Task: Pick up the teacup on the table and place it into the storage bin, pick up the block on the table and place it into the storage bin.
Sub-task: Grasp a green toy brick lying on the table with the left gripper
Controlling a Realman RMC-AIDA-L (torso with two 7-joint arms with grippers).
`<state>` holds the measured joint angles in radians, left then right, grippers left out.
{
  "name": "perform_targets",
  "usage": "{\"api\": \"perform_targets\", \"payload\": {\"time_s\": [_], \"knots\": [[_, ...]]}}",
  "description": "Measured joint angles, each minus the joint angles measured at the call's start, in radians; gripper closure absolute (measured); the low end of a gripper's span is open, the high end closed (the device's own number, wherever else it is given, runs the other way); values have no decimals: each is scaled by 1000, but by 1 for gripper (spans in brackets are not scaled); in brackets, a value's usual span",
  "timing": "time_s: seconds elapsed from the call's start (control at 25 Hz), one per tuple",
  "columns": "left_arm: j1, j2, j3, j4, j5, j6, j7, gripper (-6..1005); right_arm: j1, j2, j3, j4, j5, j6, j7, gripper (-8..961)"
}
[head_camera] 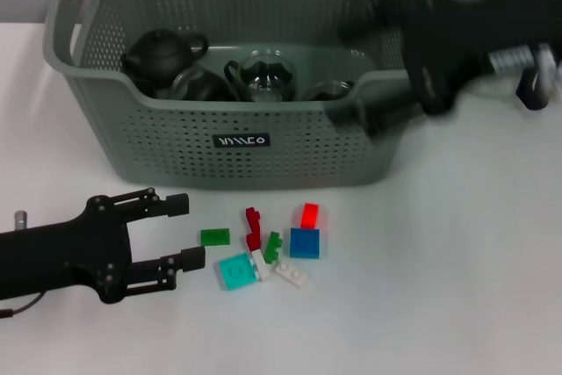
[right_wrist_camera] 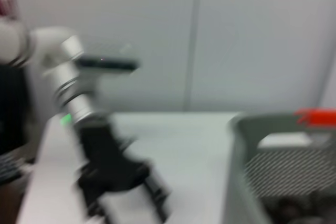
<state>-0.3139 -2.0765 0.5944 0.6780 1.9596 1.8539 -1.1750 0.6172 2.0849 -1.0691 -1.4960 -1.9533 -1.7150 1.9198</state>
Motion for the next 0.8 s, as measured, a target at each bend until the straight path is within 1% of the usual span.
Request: {"api": "perform_targets", "payload": {"time_s": [0.12,0.2,0.32,0.36,0.4,0.6,0.8], "knots": [[-6,1,-1,0,5,-3,0,264,-29,-2,11,15,-30,-85,-33,4],[-11,2,2,3,7,-7,0,264,-39,-3,15,56,-95,-116,-38,4],[-19,3,5,28,35,-11,-1,264,-34,-1,15,104,-144,-141,-30,4],[-24,3,5,40,55,-13,-2,264,-25,4,8,149,-191,-164,-15,4],[-28,3,6,50,71,-14,-4,264,-25,4,8,149,-191,-164,-15,5],[-65,4,7,147,178,-16,-43,263,-8,10,-35,235,-250,-175,45,5],[-119,6,15,275,272,-19,-110,263,15,10,-33,303,-252,-160,88,6]]}}
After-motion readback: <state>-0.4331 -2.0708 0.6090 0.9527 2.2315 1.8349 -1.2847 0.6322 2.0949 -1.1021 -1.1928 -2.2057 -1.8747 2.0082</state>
